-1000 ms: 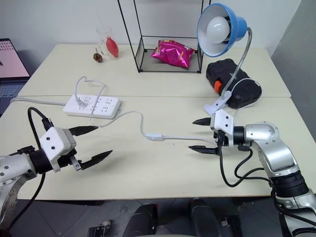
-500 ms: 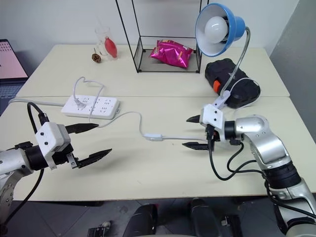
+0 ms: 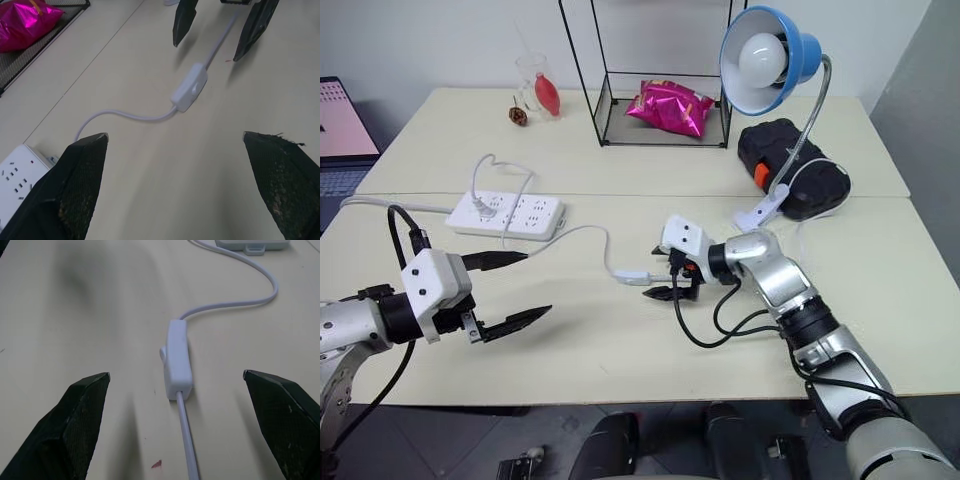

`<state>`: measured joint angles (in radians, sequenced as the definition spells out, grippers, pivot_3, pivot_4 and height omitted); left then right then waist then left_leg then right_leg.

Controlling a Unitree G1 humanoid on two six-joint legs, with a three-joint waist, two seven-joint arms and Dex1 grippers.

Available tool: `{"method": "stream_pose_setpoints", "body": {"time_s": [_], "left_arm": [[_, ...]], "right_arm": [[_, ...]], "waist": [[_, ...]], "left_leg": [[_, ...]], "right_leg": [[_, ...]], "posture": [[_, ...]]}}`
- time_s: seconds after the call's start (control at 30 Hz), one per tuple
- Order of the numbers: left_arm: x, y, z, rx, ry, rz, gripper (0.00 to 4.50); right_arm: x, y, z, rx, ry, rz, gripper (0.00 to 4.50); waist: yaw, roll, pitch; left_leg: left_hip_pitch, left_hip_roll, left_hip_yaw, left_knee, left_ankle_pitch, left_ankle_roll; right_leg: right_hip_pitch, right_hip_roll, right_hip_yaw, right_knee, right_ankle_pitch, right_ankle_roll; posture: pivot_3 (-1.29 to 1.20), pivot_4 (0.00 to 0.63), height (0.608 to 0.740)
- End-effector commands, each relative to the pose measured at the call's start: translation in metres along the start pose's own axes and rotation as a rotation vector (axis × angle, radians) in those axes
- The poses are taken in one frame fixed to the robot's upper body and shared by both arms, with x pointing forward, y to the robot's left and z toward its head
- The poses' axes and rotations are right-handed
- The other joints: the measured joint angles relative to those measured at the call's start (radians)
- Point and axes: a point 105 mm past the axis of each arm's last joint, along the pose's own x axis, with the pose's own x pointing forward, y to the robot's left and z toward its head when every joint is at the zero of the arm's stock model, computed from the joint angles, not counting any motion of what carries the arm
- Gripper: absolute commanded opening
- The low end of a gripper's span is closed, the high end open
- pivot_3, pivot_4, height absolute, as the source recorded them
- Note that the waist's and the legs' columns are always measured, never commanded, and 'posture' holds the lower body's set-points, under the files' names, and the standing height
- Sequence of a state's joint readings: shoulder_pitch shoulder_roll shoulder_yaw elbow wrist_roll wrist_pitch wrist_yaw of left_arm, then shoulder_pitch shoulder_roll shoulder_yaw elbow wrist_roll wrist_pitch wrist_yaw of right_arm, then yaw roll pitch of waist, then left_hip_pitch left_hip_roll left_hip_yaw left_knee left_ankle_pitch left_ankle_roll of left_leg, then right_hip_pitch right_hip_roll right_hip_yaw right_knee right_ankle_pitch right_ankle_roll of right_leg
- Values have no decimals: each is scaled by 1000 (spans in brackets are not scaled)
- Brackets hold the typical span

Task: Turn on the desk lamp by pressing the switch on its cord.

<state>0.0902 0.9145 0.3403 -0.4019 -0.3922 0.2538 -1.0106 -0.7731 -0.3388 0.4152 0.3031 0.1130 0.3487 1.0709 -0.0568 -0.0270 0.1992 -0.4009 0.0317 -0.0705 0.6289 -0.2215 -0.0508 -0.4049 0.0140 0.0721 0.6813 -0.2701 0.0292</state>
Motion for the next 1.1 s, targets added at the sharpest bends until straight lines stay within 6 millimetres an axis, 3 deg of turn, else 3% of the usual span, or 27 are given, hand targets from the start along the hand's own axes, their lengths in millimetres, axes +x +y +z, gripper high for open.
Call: {"method": "stream_pose_setpoints", "body": {"time_s": [0.03,0.47,0.57,0.9,1.03,1.1], "left_arm": [[0,-2,8,44,-17,7,4493],[1,-3,4,57,-6,-4,4493],[1,-2,4,59,-6,-5,4500],[1,-3,3,63,0,-4,4500],[2,-3,3,56,3,-4,4500],[4,-4,4,52,-1,-7,4500]], "right_arm": [[1,-6,9,-42,-15,10,4500],[21,-8,7,-22,-20,19,4500],[22,-10,5,-26,-14,15,3967],[22,-7,5,-56,-1,50,1376],[22,-5,8,-107,-13,53,553],[22,-4,14,-140,-30,54,388]], "waist": [[0,0,0],[-1,0,0],[-1,0,0],[-1,0,0],[-1,0,0],[-1,0,0]], "left_leg": [[0,0,0,0,0,0],[0,0,0,0,0,0],[0,0,0,0,0,0],[0,0,0,0,0,0],[0,0,0,0,0,0],[0,0,0,0,0,0]], "right_leg": [[0,0,0,0,0,0],[0,0,0,0,0,0],[0,0,0,1,0,0],[0,0,0,0,0,0],[0,0,0,0,0,0],[0,0,0,0,0,0]], "posture": [[0,150,740],[0,150,740],[0,150,740],[0,150,740],[0,150,740],[0,150,740]]}}
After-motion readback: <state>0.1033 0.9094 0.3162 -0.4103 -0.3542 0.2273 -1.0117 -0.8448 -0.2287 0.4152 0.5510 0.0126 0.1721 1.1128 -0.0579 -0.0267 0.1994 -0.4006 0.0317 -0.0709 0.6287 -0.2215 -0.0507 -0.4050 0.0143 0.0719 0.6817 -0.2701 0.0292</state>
